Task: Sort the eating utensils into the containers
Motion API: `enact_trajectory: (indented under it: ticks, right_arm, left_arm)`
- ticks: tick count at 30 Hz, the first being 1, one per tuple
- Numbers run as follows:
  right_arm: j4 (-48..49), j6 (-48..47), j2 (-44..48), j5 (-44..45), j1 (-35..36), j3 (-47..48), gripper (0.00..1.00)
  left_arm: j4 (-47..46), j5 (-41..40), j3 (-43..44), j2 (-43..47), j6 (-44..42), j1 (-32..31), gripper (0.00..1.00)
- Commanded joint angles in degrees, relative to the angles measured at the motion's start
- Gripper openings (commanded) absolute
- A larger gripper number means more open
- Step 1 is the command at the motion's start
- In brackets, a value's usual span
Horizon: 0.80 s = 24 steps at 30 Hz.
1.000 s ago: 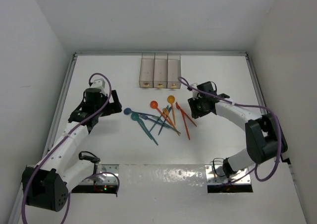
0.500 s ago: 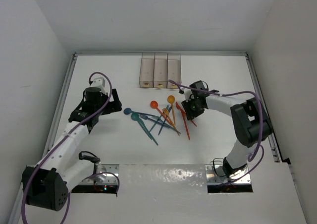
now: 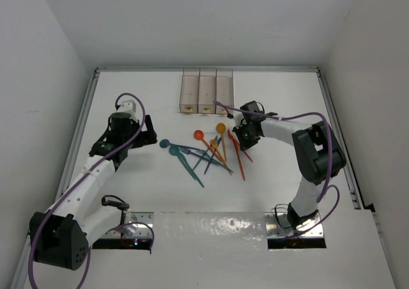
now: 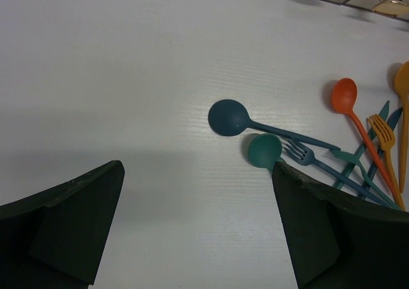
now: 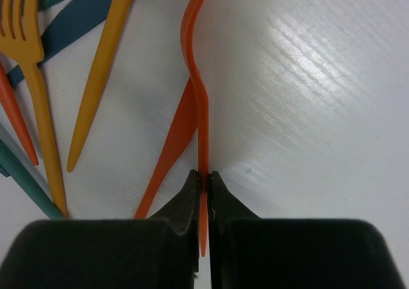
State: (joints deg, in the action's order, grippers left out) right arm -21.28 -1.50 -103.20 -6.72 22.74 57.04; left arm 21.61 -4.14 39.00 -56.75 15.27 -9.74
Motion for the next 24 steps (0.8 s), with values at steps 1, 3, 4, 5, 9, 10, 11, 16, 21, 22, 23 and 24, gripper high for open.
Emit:
enact_trajectory:
  ticks: [1, 3, 4, 5, 9, 10, 11, 16, 21, 22, 23, 24]
  right_arm:
    - [-0.2, 0.0, 4.2, 0.5, 0.4, 5.0, 0.00]
    - [-1.1, 0.7, 5.4, 0.6, 0.4, 9.6, 0.00]
    - [-1.6, 1.1, 5.6, 0.8, 0.4, 11.4, 0.00]
    - [-1.9, 3.6, 5.6, 1.4, 0.4, 15.8, 0.00]
    - [-4.8, 9.8, 1.2, 5.8, 0.4, 32.7, 0.00]
    - [-5.3, 11.3, -1.9, 6.5, 0.4, 36.2, 0.00]
    - [-5.9, 14.2, -3.5, 6.5, 0.4, 39.0, 0.00]
    - [-4.0, 20.3, -13.9, 12.4, 0.3, 56.4, 0.00]
    - [1.2, 26.4, -23.4, 16.1, -0.4, 61.7, 0.00]
    - [2.0, 27.2, -24.1, 16.8, -0.7, 61.2, 0.00]
    - [3.2, 28.1, -24.7, 17.5, -0.9, 60.7, 0.00]
    - [3.8, 28.4, -25.7, 18.0, -0.9, 59.6, 0.00]
  left_arm:
    - [-2.1, -0.7, 1.0, -0.1, -0.4, -0.5, 1.00]
    - [-2.2, -0.6, 1.1, -0.2, -0.4, -0.5, 1.00]
    - [-2.2, -0.6, 1.1, -0.3, -0.4, -0.5, 1.00]
    - [-2.3, -0.5, 1.1, -0.5, -0.4, -0.5, 1.00]
    - [-2.1, -0.4, 1.2, -0.8, -0.4, -0.5, 1.00]
    - [-2.2, -0.5, 1.2, -0.7, -0.4, -0.5, 1.00]
    - [-2.2, -0.7, 1.2, -0.7, -0.4, -0.5, 1.00]
    - [-2.1, -0.4, 1.1, -0.8, -0.4, -0.5, 1.00]
    - [-1.7, -0.8, 1.1, -1.2, -0.3, -0.7, 1.00]
    - [-1.7, -1.0, 1.1, -1.2, -0.3, -0.8, 1.00]
    - [-1.7, -1.3, 1.1, -1.2, -0.3, -0.8, 1.00]
    - [-1.6, -1.3, 1.1, -1.2, -0.3, -0.9, 1.00]
